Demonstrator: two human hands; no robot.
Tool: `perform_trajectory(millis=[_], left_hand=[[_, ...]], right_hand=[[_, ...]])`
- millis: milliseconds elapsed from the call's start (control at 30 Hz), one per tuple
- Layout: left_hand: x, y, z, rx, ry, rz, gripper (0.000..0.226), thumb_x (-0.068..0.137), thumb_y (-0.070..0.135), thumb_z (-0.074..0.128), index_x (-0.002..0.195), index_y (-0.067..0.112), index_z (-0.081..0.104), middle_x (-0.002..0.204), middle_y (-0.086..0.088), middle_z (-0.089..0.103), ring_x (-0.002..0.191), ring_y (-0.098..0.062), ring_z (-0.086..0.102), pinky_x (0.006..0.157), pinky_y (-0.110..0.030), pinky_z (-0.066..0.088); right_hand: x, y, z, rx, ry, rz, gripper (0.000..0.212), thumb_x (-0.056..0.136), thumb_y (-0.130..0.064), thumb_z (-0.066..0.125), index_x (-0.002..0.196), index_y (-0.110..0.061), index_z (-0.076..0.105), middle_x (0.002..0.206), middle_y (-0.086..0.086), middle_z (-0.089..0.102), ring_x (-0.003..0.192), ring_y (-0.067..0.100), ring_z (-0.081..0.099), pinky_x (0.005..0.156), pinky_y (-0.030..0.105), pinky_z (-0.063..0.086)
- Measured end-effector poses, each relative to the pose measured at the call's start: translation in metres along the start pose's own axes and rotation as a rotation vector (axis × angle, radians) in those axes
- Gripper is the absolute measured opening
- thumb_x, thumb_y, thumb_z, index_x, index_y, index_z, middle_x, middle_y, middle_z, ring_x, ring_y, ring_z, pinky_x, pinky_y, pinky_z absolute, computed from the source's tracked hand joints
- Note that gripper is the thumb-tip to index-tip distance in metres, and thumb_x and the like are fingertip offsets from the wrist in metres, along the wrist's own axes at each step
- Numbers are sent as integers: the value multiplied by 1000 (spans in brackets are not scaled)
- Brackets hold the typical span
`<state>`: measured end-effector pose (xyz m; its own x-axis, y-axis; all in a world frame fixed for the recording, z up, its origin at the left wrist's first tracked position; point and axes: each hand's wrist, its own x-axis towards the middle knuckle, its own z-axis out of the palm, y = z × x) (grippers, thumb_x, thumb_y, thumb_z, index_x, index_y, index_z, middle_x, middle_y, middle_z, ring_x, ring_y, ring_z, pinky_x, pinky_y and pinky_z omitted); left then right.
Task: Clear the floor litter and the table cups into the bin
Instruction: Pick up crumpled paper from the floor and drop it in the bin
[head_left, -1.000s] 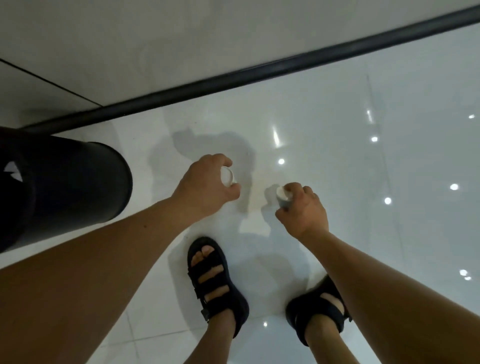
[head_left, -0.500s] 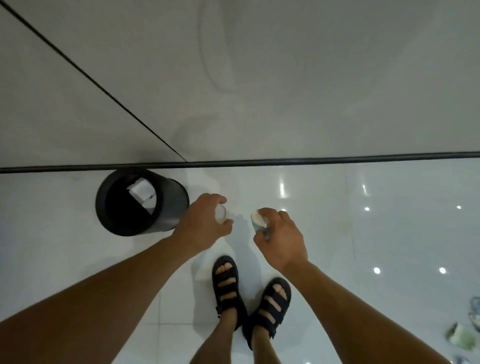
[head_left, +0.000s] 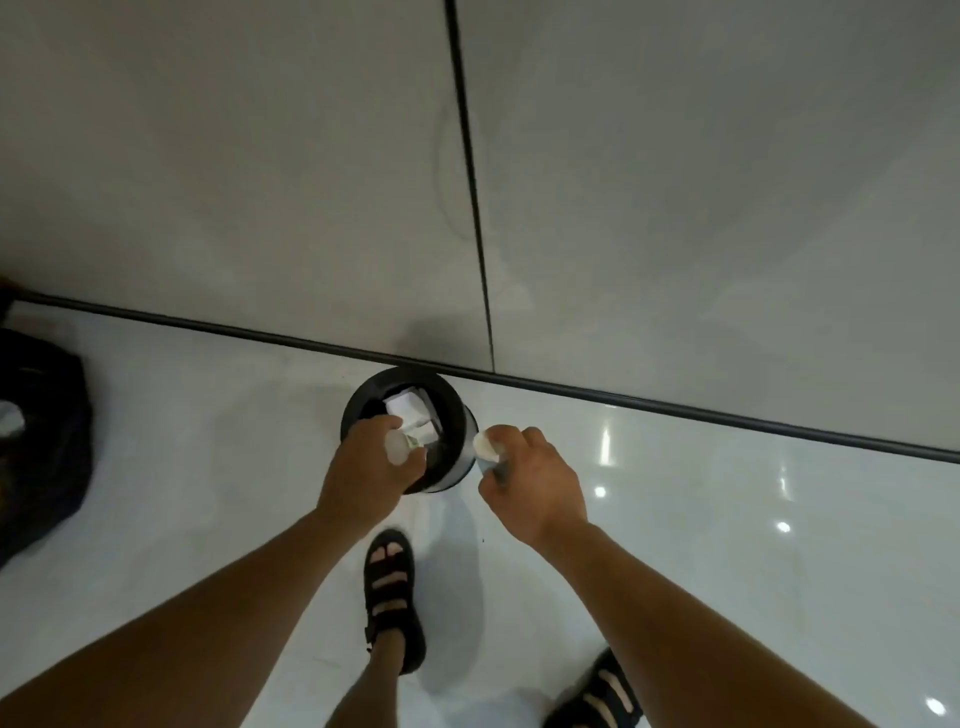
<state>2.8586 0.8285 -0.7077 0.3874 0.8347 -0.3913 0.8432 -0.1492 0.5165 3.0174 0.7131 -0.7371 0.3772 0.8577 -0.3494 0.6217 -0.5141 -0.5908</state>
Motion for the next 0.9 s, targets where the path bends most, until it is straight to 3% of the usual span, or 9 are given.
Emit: perform_trajectory(millis=[167,333,433,567,767,900], left_hand=[[59,-72,2,-15,-80,-57,47,82,32,71,122,13,54,113,-5,55,106,-24,56,79,-25,38],[112,-112,12,23,-135,-20,67,82,41,69,138,15,42,136,-9,47,120,-26,51,89,-28,41],[122,-131,13,158,-212,9,69,81,50,65,137,18,39,136,-8,46,121,-28,47,93,-38,44],[112,-151,-4,283,-285,-6,63,85,49,58,136,17,39,136,-9,43,122,-30,42,94,-41,42],[98,-101,-33,270,-256,132,66,86,43,61,140,13,38,142,-10,40,128,-28,39,100,-41,42],[77,-28,-21,339,-289,310,68,88,43,59,145,15,34,150,-7,32,136,-27,29,110,-38,30]], right_hand=[[64,-41,77,-21,-55,130,42,89,-35,55,129,-29,43,114,2,54,98,21,56,81,34,53],[104,-57,136,-11,-62,228,45,90,-36,56,132,-27,42,118,4,55,102,24,58,85,37,54],[106,-55,152,-27,-55,274,55,90,-39,60,139,-26,38,125,5,51,110,25,53,88,34,49],[91,-53,153,-43,-75,345,53,91,-35,56,140,-28,39,132,6,46,117,26,46,93,36,46],[46,-50,120,20,-53,427,58,92,-38,57,145,-28,37,142,2,39,129,23,38,100,35,43],[-2,-25,79,76,12,494,62,92,-40,57,147,-28,33,148,1,34,133,23,34,103,37,42]])
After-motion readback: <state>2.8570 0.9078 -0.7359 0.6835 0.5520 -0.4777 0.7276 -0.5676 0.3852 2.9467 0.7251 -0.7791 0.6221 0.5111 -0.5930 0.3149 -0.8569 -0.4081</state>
